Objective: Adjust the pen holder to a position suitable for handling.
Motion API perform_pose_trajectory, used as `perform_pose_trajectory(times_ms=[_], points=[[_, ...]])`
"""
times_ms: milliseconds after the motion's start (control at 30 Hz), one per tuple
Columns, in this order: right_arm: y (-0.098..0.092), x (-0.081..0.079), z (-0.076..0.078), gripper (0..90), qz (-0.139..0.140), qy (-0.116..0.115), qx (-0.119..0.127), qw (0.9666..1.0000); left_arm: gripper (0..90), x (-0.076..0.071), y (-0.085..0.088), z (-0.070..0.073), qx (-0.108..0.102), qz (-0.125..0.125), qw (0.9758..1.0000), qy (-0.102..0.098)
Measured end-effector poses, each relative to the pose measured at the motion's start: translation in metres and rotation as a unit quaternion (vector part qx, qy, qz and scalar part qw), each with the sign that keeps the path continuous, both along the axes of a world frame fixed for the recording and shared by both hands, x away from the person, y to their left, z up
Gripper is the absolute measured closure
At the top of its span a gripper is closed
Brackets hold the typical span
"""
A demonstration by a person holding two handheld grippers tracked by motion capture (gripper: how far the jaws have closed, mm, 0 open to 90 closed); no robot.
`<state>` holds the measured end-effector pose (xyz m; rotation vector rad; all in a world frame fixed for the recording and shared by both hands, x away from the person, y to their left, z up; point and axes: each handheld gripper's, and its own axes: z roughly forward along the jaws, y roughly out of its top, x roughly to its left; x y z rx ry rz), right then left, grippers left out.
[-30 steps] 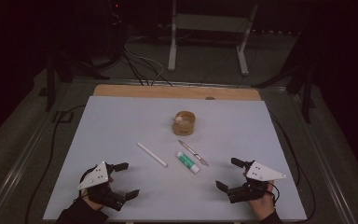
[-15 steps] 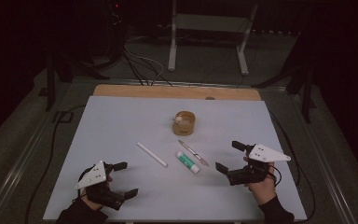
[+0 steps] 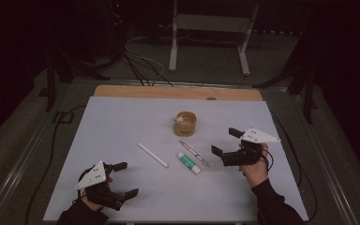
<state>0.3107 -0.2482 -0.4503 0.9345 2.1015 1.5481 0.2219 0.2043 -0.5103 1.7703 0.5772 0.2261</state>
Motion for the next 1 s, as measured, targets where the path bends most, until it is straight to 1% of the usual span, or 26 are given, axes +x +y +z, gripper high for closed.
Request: perform_pose_trajectory(times_ms=[100,133,167,200,300,367,400,433,567,633,700,767,800,833,900,967,1000], points=[[0.001,0.011,-0.002,0.0,-0.006,-0.004,0.003,1.0,0.2,0.0,0.0,0.0,0.001,-0.001,1.0,0.0],[0.001,0.011,-0.002,0.0,-0.006,-0.004,0.003,1.0,0.2,0.0,0.0,0.0,0.001,-0.001,1.0,0.0],[0.001,0.015,-0.002,0.0,-0.007,-0.004,0.001,1.0,0.2,0.0,0.0,0.0,-0.001,-0.001,1.0,0.001],[0.002,0.022,-0.004,0.0,-0.007,0.002,-0.002,1.0,0.2,0.0,0.0,0.0,-0.002,-0.001,1.0,0.001],[0.005,0.031,-0.008,0.0,-0.011,0.012,-0.011,0.9998,0.2,0.0,0.0,0.0,-0.002,-0.001,1.0,0.002],[0.006,0.037,-0.01,0.0,-0.013,0.021,-0.009,0.9997,0.2,0.0,0.0,0.0,-0.002,-0.001,1.0,0.0],[0.007,0.039,-0.011,0.0,-0.016,0.023,-0.011,0.9996,0.2,0.0,0.0,0.0,-0.002,-0.001,1.0,0.0],[0.007,0.042,-0.012,0.0,-0.018,0.03,-0.013,0.9993,0.2,0.0,0.0,0.0,-0.002,-0.001,1.0,-0.001],[0.011,0.053,-0.014,0.0,-0.036,0.053,-0.018,0.9978,0.2,0.0,0.0,0.0,0.0,-0.003,1.0,0.003],[0.013,0.058,-0.016,0.3,-0.044,0.056,-0.025,0.9972,0.2,0.0,0.0,0.0,-0.002,-0.002,1.0,0.001],[0.014,0.062,-0.019,5.9,-0.054,0.058,-0.031,0.9964,0.2,0.0,0.0,0.0,-0.001,-0.002,1.0,0.001],[0.015,0.065,-0.02,5.9,-0.057,0.063,-0.032,0.9959,0.2,0.0,0.0,0.0,-0.001,-0.002,1.0,0.001],[0.017,0.07,-0.024,8.2,-0.059,0.068,-0.035,0.9953,0.2,0.0,0.0,0.0,-0.004,0.0,1.0,0.001],[0.018,0.072,-0.026,11.2,-0.058,0.073,-0.035,0.9951,0.2,0.0,0.0,0.0,-0.003,-0.001,1.0,0.0],[0.02,0.076,-0.03,16.2,-0.06,0.076,-0.044,0.9943,0.2,0.0,0.0,0.0,-0.002,-0.001,1.0,0.0],[0.021,0.078,-0.032,17.6,-0.059,0.078,-0.047,0.9941,0.2,0.0,0.0,0.0,-0.003,-0.001,1.0,0.001],[0.025,0.081,-0.037,24.0,-0.059,0.084,-0.063,0.9927,0.2,0.0,0.0,0.0,-0.003,-0.001,1.0,0.0]])
